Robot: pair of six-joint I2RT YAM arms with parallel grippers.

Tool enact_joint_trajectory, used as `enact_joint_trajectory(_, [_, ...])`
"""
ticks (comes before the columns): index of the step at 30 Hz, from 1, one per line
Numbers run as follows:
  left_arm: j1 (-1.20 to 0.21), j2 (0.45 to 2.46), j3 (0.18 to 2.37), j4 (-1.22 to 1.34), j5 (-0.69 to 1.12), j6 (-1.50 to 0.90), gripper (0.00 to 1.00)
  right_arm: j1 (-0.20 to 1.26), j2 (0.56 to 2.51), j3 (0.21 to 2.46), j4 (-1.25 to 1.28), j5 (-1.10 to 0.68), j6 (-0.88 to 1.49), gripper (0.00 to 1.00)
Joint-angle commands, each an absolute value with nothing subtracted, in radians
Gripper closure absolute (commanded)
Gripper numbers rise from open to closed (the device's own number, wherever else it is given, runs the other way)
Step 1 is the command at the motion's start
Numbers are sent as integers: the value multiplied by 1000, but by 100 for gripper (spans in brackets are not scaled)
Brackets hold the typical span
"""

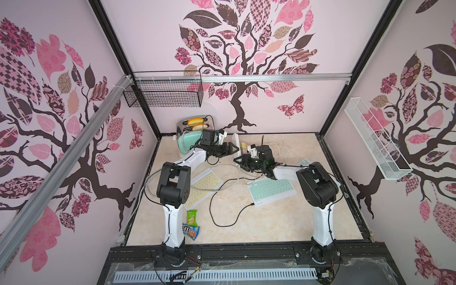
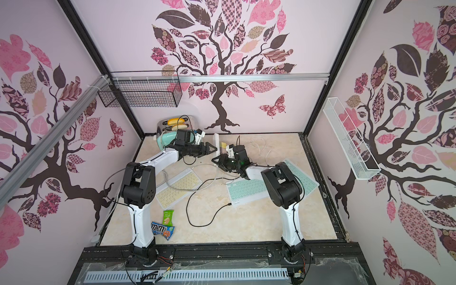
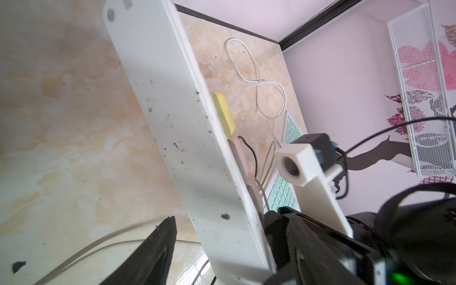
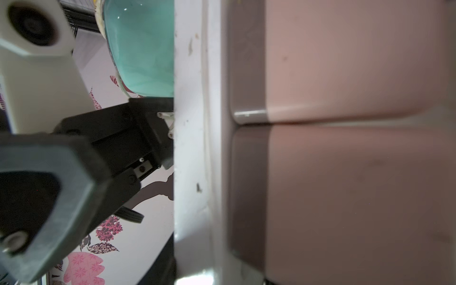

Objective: Unplug the wireless keyboard
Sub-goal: Pick up the socket from the center of the board.

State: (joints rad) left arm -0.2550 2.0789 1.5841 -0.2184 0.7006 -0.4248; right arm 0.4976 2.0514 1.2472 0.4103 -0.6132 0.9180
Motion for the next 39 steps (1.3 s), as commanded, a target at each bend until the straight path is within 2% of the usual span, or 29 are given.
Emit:
enact_joint_trajectory(1, [-258,2102,1611,-224,686,-449,24,513,1989,1286,474,-627,858,100])
enact_joint_trajectory(8, [-259,2105,1587,-139,732,-519,25,533,1999,1309,449,-624,846,100])
enact_joint_trajectory(14, [-258,2134,1617,-150,730,-547,32,540,1988,1313,444,-623,841,100])
enact_joint_trajectory(21, [-267,2144,1612,-152,721,-560,32,542,1988,1334,429,-625,836,100])
enact_joint_trajectory(23, [-265,2141,1611,-150,721,-564,42,542,1988,1336,430,-627,838,100])
enact_joint_trajectory(26, [-266,2131,1605,-144,722,-563,63,542,1985,1336,417,-630,831,100])
enact_joint_trajectory(30, [-257,2109,1588,-121,731,-562,86,541,1973,1335,363,-623,800,100])
enact_joint_trajectory(33, [-249,2087,1561,-77,731,-579,99,542,1969,1334,342,-621,796,100])
enact_joint_trajectory(34, [-249,2080,1557,-71,730,-579,100,542,1967,1334,342,-622,797,100])
enact_joint_trajectory(35, [-247,2073,1553,-61,732,-579,100,541,1963,1333,336,-624,799,92])
enact_joint_trajectory(36, [-248,2064,1549,-49,733,-580,100,539,1956,1328,333,-632,799,65])
enact_joint_trajectory(37, [-245,2058,1550,-44,738,-579,100,537,1947,1319,333,-642,798,49])
enact_joint_trajectory(39, [-242,2044,1556,-40,748,-572,100,528,1909,1283,324,-653,792,33])
